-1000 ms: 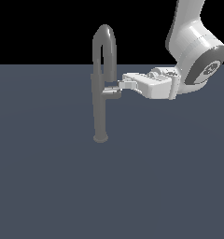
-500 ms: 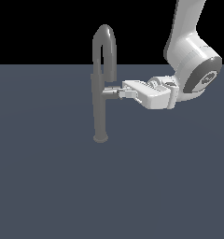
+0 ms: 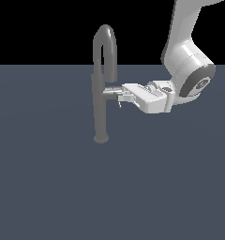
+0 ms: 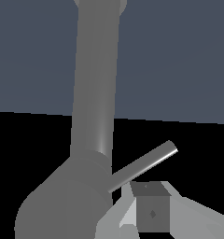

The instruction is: Turn on the faucet by rotating a designated handle.

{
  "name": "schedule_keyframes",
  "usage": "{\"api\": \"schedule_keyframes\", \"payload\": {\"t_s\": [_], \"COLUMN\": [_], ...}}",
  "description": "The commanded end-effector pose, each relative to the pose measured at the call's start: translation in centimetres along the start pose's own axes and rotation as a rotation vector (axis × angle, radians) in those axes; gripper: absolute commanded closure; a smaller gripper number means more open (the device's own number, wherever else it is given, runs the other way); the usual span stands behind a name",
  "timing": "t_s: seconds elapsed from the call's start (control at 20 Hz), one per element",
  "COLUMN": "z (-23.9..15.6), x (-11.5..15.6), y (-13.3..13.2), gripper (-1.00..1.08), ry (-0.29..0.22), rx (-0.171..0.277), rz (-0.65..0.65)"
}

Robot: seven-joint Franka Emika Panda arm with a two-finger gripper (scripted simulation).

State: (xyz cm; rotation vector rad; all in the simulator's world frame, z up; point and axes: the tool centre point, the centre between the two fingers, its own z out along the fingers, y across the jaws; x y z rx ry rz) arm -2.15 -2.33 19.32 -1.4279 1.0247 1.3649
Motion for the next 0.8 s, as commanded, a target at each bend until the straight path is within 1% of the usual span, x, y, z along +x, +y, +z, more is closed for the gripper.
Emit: {"api": "schedule_keyframes", "payload": {"t_s": [0.0, 0.05, 0.7, 0.75], "z": [0.0, -0.1, 0.0, 0.0], "x": [3.9, 0.1, 5.6, 5.6], "y": [0.8, -0.1, -1.8, -1.8], "gripper": [1.08, 1.08, 1.08, 1.08], "ry": [-0.003, 0.000, -0.003, -0.003], "rx": [0.018, 0.001, 0.017, 0.017], "rz": [0.056, -0.002, 0.054, 0.054]}}
